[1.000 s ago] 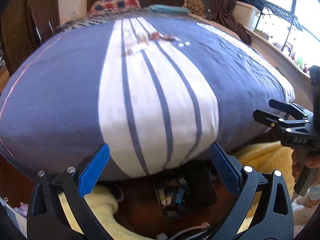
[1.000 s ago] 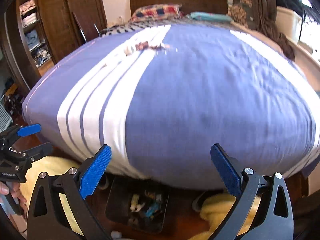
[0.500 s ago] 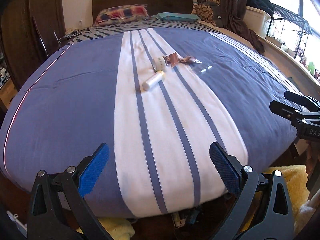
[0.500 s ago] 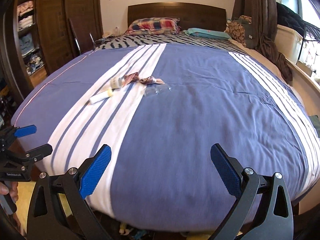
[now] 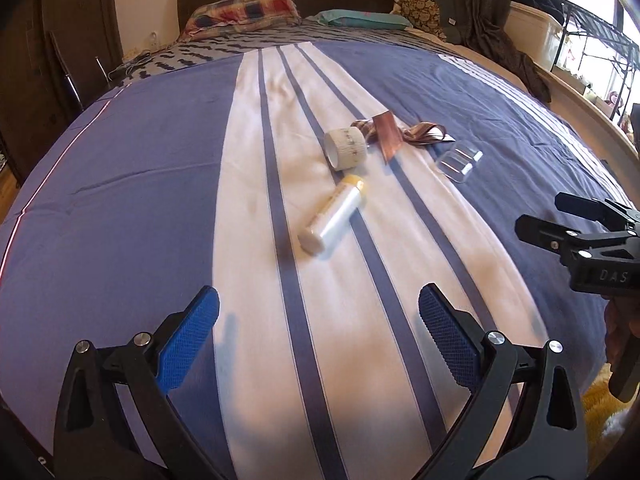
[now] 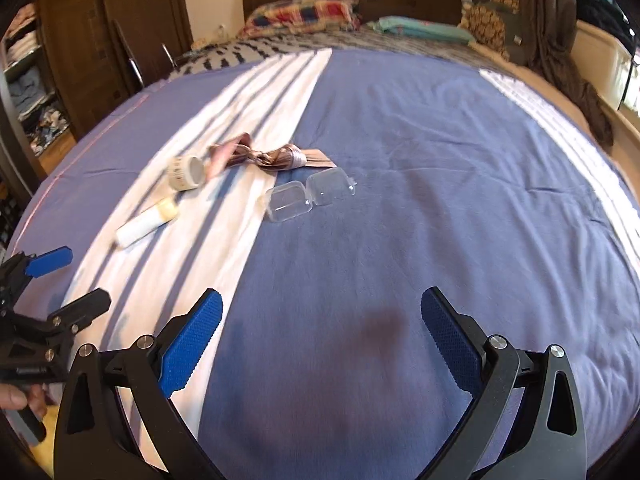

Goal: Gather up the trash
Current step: 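Grasp the clear plastic box with the right tool while the left grasps the white tube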

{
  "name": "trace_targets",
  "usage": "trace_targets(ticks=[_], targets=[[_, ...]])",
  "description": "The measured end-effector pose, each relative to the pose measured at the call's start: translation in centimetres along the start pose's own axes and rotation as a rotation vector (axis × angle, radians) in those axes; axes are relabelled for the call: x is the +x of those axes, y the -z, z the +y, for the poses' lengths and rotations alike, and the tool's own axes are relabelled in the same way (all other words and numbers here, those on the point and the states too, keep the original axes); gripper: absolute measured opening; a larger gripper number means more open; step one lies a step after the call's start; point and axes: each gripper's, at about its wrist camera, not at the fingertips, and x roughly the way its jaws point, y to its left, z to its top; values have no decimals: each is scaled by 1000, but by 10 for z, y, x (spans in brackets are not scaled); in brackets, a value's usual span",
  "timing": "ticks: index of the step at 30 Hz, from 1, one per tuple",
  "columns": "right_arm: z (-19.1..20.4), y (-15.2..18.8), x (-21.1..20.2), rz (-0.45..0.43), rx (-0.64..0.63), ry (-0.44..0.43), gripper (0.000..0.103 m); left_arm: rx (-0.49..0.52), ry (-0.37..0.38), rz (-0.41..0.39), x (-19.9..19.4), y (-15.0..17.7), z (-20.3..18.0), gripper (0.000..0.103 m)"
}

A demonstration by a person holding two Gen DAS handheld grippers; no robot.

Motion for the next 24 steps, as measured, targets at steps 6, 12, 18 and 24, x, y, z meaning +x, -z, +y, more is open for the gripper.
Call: trace_targets(ticks=[6, 12, 18, 24], targets=[[9, -28, 36, 39, -33, 43, 100, 0, 12, 30, 27, -15, 5, 92], [9, -47, 57, 59, -45, 56, 100, 14, 19, 35, 41, -31, 6, 79], [11, -56, 68, 59, -69, 32, 91, 39, 27, 31, 51, -44, 0, 55], [12, -59, 67, 47, -80, 6, 75, 50, 43, 30, 48, -46, -6, 24]])
